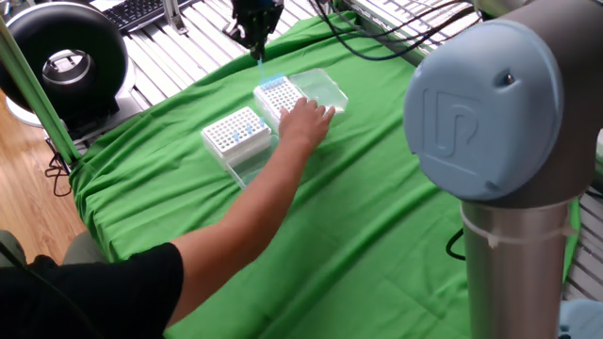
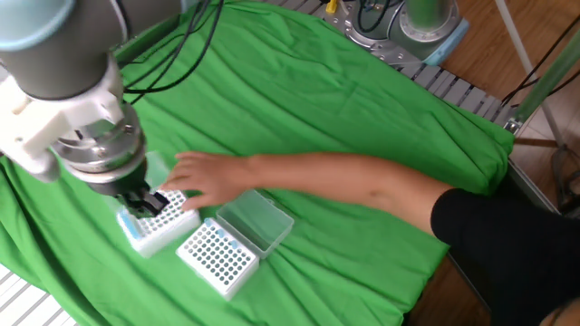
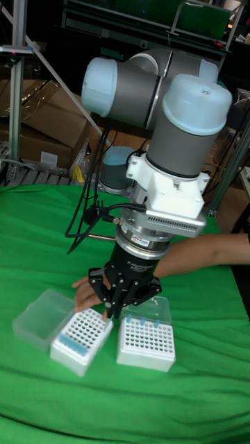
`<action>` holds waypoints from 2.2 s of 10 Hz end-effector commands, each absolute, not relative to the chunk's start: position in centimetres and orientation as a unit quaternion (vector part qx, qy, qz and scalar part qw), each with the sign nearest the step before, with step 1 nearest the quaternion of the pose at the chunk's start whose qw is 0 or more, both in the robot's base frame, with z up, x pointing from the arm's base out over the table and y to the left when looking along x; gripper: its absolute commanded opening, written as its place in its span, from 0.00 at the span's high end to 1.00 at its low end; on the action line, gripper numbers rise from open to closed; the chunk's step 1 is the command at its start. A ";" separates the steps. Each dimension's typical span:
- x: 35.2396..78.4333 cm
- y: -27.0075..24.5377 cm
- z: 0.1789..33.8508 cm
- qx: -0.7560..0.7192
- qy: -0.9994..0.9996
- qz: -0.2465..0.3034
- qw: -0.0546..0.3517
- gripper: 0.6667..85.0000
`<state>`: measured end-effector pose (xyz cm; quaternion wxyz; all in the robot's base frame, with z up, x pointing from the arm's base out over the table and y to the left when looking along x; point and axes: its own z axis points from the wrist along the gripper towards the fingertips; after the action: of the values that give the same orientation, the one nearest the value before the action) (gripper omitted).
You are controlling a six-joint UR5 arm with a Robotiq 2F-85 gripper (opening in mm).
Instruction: Insert a medium pipette tip into the holder for medium pipette tips
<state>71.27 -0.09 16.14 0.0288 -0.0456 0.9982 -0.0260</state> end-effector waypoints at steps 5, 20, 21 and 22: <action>72.1 -4.4 14.3 -0.104 0.992 -0.024 0.061 1.00; 69.9 -3.7 12.2 -0.084 0.995 0.001 0.062 1.00; 69.9 -3.7 12.0 -0.084 0.994 0.001 0.063 1.00; 69.9 -3.7 11.9 -0.085 0.994 0.001 0.065 1.00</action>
<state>69.85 -3.89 12.08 0.0593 -0.0874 0.9944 -0.0052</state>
